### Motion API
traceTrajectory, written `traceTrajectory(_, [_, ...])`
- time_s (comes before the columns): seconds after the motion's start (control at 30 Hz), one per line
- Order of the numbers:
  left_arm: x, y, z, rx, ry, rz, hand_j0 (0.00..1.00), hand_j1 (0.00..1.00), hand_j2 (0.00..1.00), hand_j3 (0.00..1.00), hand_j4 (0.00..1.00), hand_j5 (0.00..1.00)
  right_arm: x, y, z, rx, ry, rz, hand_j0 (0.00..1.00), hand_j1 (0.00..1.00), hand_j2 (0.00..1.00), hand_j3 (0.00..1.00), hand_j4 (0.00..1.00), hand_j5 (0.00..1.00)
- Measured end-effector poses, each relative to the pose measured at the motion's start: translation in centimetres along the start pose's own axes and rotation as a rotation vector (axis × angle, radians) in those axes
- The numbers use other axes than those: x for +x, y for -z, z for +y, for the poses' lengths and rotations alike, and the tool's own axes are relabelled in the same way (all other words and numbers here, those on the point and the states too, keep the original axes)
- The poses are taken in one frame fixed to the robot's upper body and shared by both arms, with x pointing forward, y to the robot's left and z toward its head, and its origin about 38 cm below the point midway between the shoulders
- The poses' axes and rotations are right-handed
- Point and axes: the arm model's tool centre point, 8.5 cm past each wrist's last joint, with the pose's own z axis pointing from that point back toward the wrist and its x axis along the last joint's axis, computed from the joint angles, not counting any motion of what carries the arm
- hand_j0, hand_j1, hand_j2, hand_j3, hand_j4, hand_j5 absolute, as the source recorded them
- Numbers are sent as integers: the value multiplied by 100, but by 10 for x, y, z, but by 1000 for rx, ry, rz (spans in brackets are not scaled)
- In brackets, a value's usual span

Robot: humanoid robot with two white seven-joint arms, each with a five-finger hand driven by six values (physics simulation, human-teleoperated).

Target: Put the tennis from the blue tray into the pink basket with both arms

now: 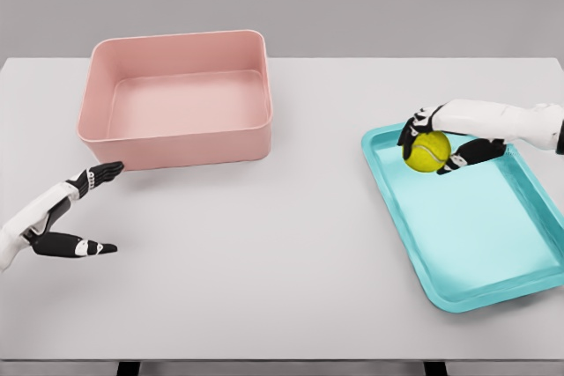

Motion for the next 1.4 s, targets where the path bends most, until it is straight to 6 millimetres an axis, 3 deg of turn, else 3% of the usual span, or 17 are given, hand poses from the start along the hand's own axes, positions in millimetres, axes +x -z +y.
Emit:
traceTrajectory(0.2, [0,0,-1,-2,-2,0,100,100,100,100,100,100,43,62,7,-14,-15,-191,48,48,48,48,48,48])
traceTrajectory(0.47, [1,1,-3,-5,-3,-7,100,100,100,100,100,100,102,163,44,68,-51,-360,48,48,48,48,48,48])
traceTrajectory(0.57, [1,2,-4,-8,-1,-8,100,100,100,100,100,100,113,186,55,100,-53,-371,49,49,49,49,49,49])
traceTrajectory(0.67, [1,2,-7,-15,3,-8,100,100,100,100,100,100,114,196,62,117,-54,-364,51,51,51,51,51,51])
traceTrajectory(0.77, [-1,4,-12,-21,0,-12,100,100,100,100,100,100,115,200,65,123,-55,-363,59,59,59,59,59,59])
traceTrajectory(0.8, [-1,4,-13,-24,3,-12,100,100,100,100,100,100,116,201,65,124,-56,-364,69,69,69,69,69,69])
traceTrajectory(0.83, [-1,5,-14,-27,7,-13,100,100,100,100,100,100,116,201,66,124,-57,-364,88,88,88,88,88,88])
traceTrajectory(0.87, [-1,5,-14,-29,8,-13,100,100,100,100,100,100,116,201,66,125,-58,-365,99,99,99,99,99,99])
traceTrajectory(1.07, [-2,6,-17,-37,15,-14,100,100,100,100,100,100,116,200,61,116,-72,-363,99,99,99,99,99,99])
traceTrajectory(1.17, [-2,7,-18,-37,15,-15,100,100,100,100,100,100,112,190,50,74,-78,-355,100,100,100,100,100,100])
traceTrajectory(1.27, [-2,6,-19,-39,14,-14,100,100,100,100,100,100,108,158,25,3,-136,-346,100,100,100,100,100,100])
traceTrajectory(1.4, [-2,8,-22,-51,28,-18,100,100,100,100,100,100,82,88,36,-25,-154,-287,100,100,100,100,100,100])
